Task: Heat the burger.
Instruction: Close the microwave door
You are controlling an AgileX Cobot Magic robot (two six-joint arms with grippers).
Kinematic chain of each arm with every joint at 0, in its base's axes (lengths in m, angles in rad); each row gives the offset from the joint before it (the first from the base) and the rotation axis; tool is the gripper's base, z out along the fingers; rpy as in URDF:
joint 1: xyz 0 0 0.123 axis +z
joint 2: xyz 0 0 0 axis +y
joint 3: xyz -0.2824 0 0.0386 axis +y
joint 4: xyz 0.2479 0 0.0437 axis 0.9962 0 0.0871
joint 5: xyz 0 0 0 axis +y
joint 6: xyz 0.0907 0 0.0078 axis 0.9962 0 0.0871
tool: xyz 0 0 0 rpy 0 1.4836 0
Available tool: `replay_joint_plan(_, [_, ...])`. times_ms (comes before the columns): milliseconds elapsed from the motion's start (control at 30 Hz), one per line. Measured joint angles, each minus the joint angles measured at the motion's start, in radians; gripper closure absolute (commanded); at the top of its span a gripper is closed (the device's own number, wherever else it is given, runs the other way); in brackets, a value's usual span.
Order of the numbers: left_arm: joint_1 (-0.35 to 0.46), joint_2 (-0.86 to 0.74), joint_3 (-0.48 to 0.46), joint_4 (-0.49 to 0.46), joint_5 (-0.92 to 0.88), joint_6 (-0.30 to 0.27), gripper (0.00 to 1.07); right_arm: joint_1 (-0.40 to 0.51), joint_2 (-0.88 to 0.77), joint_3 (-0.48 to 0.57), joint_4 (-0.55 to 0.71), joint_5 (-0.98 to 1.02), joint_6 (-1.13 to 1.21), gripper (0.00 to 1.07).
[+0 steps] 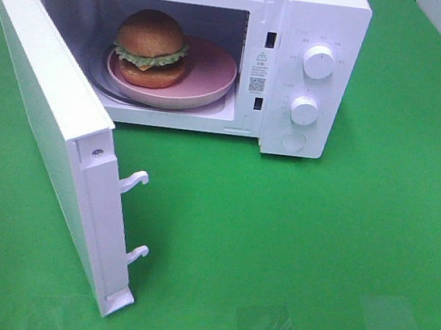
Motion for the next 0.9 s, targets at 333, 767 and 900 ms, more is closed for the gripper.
replay_joint_plan(333, [0.000,0.000,0.000,0.000,0.000,0.000,0.07,0.000,0.000,0.000,0.000,0.000,0.000,0.32])
replay_joint_plan(767, [0.000,0.000,-0.025,0.002,-0.112,-0.023,0.14,0.000,0.000,0.000,0.000,0.000,0.000,0.32])
replay_joint_plan(900, [0.000,0.017,-0.026,0.006,-0.181,-0.026,0.26,0.000,0.000,0.000,0.000,0.000,0.000,0.32])
